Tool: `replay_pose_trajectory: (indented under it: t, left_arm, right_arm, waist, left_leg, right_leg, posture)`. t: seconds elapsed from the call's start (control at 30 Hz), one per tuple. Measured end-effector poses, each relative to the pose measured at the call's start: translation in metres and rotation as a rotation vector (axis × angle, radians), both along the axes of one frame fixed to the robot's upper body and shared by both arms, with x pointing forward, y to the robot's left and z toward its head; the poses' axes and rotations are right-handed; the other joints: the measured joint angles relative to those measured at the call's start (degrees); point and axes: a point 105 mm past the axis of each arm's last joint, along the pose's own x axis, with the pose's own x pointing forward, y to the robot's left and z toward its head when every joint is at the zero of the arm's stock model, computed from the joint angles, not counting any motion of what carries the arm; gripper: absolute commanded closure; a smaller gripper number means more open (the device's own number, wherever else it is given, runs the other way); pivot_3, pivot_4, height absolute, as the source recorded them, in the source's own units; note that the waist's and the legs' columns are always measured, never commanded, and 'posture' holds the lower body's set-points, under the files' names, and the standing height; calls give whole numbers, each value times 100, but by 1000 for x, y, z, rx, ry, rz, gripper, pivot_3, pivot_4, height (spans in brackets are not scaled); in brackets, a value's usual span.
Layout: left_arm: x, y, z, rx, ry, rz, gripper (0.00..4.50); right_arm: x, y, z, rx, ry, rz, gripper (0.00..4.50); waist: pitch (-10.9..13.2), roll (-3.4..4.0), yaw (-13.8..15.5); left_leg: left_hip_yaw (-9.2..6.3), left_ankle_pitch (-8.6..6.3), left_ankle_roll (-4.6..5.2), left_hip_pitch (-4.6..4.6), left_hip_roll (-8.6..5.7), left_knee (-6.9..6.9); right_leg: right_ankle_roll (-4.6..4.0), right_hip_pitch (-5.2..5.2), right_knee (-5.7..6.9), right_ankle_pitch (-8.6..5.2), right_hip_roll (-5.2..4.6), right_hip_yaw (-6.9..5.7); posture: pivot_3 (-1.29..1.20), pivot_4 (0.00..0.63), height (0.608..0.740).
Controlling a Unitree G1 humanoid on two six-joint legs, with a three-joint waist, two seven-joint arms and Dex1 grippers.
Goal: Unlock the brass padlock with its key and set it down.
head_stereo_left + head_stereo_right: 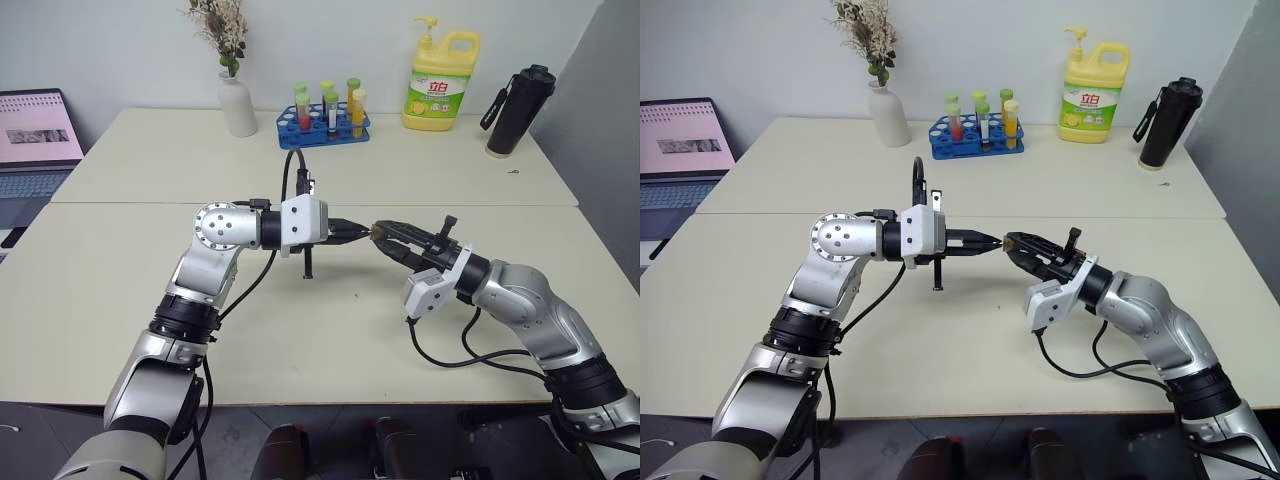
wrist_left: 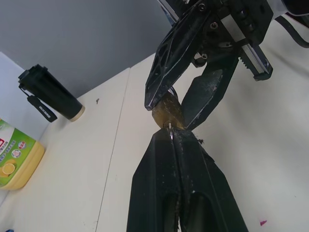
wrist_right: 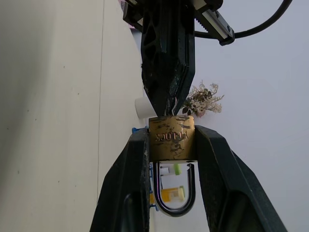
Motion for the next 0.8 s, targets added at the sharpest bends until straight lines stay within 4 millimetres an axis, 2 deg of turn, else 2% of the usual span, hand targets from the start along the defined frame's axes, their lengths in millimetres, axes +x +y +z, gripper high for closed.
replay_pose_trajectory:
  t: [0.1,0.33,0.4,0.47,0.57,0.8]
  left_arm:
    - [5,-3,-3,-31,109,34,3884]
    - [17,1,5,-87,320,104,1678]
    - [18,8,7,-106,428,123,1003]
    - [13,16,8,-133,580,120,963]
    - [0,17,13,-127,686,75,963]
    - [-5,21,6,-105,713,80,963]
  right_arm:
    - [2,-2,-2,1,10,-12,3564]
    - [2,-2,0,7,5,-12,3564]
    - [1,-1,-1,5,6,-6,3564]
    - [1,-1,-1,3,6,-3,3564]
    - [1,0,-1,2,6,0,3564]
    - [0,2,-2,3,8,7,3564]
  waist:
    - [0,0,-1]
    - [0,0,-3]
    - [0,0,-18]
    - [0,0,-32]
    - [0,0,-17]
    - [0,0,-6]
  left_leg:
    - [-1,0,0,0,0,0]
    - [-3,0,0,0,1,0]
    - [-2,0,0,2,2,0]
    - [-4,0,0,1,5,-1]
    - [-8,1,-1,1,4,-1]
    - [-6,1,-2,1,3,2]
  right_leg:
    - [1,0,1,0,1,-2]
    - [0,0,1,0,4,-4]
    - [1,0,2,0,4,-5]
    - [1,-1,2,-1,5,-6]
    - [1,0,2,-1,4,-5]
    - [1,1,2,-1,1,-2]
  posture:
    - [0,150,740]
    - [0,150,740]
    - [0,150,740]
    - [0,150,740]
    - [0,150,740]
    - [0,150,740]
